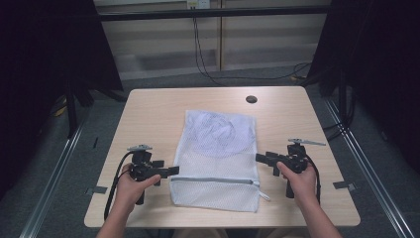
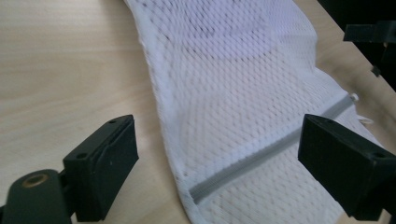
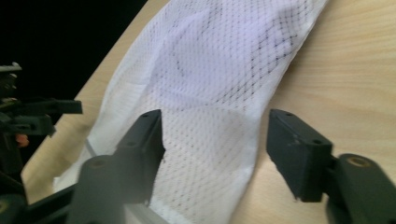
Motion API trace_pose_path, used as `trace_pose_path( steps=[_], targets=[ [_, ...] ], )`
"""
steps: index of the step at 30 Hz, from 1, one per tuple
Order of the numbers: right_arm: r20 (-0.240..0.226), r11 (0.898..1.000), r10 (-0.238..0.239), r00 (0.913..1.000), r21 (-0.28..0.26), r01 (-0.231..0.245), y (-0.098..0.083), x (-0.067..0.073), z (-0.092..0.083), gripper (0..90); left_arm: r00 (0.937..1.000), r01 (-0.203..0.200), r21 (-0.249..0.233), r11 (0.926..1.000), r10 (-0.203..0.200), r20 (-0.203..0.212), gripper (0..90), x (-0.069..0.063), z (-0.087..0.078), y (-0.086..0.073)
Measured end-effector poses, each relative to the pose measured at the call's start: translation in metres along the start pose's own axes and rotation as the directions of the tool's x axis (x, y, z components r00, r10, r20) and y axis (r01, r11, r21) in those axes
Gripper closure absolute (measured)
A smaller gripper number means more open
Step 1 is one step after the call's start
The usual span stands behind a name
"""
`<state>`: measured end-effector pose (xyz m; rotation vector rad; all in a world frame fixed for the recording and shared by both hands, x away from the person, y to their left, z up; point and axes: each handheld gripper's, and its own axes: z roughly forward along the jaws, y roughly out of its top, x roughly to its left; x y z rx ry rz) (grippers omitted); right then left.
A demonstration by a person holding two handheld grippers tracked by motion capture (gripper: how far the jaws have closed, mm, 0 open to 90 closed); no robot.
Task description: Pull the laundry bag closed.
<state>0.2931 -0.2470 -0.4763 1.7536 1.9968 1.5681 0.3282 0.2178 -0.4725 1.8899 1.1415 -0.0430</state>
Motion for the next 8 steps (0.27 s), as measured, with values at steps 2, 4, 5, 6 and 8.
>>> trace_pose_path(
  steps=[2,4,5,6,8],
  targets=[
    [0.027,0.999,-0.038,0.9989,0.009,0.038,-0.0001,-0.0017,0.0011,26.4,0.9998,-0.008,-0.012,0.9999,0.008,-0.020,9.1,0.0015,-0.0003,0.0003],
    [0.056,0.997,-0.069,0.9961,0.027,0.067,-0.0007,-0.0039,0.0019,23.3,0.9995,-0.003,-0.007,1.0000,0.003,-0.031,8.5,0.0025,-0.0008,0.0002],
    [0.066,0.997,-0.075,0.9950,0.034,0.073,-0.0009,-0.0046,0.0019,22.4,0.9993,-0.011,-0.004,0.9999,0.011,-0.035,8.5,0.0030,-0.0012,0.0003],
    [0.074,0.996,-0.079,0.9941,0.034,0.077,-0.0010,-0.0054,0.0016,22.1,0.9991,-0.014,-0.004,0.9999,0.013,-0.039,8.5,0.0031,-0.0015,0.0005],
    [0.074,0.996,-0.079,0.9941,0.034,0.077,-0.0009,-0.0062,0.0010,21.7,0.9989,-0.015,-0.006,0.9999,0.014,-0.045,8.4,0.0034,-0.0016,0.0006]
  ],
)
